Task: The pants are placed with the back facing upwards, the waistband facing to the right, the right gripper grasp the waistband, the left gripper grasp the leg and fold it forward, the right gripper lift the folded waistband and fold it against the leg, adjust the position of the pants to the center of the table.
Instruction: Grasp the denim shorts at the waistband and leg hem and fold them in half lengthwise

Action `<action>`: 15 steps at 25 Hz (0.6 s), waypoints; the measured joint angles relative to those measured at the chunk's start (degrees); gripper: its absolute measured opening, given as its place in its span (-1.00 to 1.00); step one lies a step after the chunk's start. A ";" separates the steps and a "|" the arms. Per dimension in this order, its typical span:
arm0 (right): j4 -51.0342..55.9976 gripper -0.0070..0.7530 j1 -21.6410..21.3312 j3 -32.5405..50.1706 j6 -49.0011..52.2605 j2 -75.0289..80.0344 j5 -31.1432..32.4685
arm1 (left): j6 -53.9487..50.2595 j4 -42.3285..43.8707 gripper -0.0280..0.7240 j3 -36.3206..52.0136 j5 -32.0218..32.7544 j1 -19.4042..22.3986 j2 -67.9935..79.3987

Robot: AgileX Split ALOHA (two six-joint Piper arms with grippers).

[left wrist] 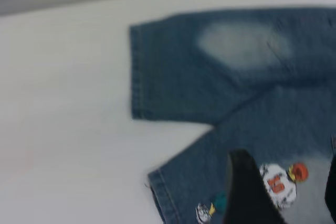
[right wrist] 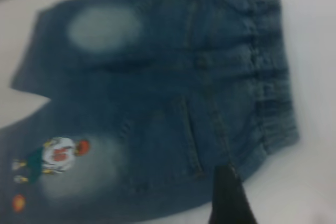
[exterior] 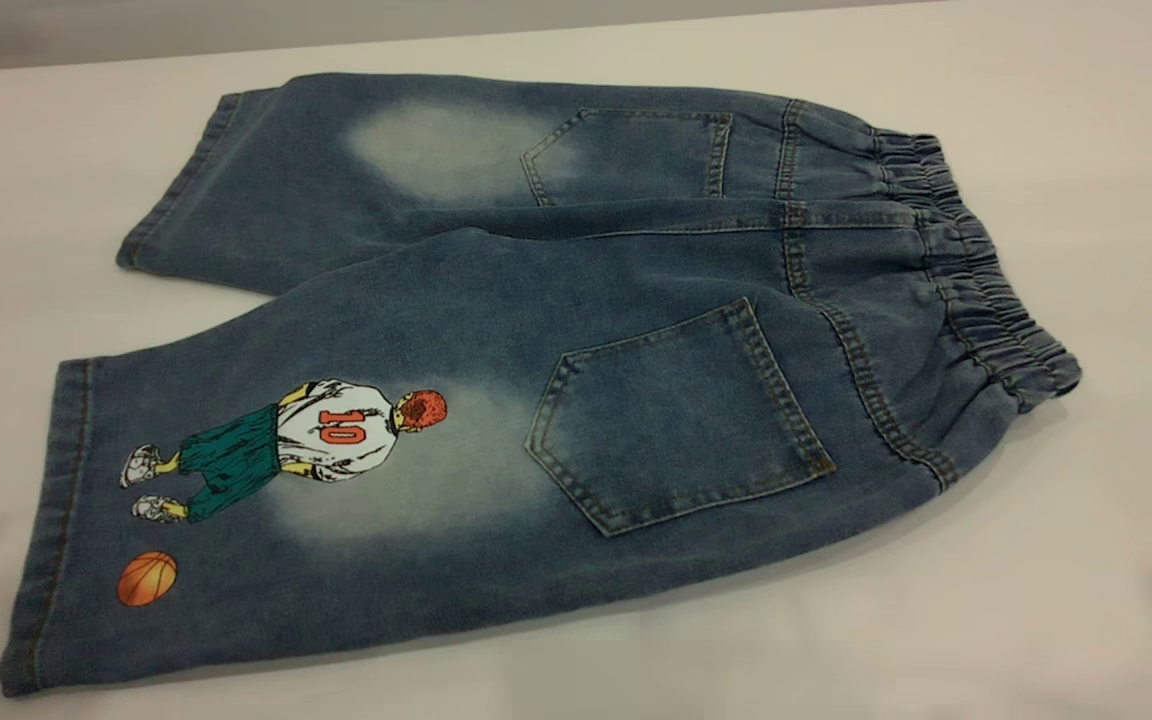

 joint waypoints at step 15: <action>16.86 -0.01 0.00 -0.59 -16.33 42.04 -18.43 | 24.10 -23.03 -0.01 -3.78 -3.75 -2.84 27.47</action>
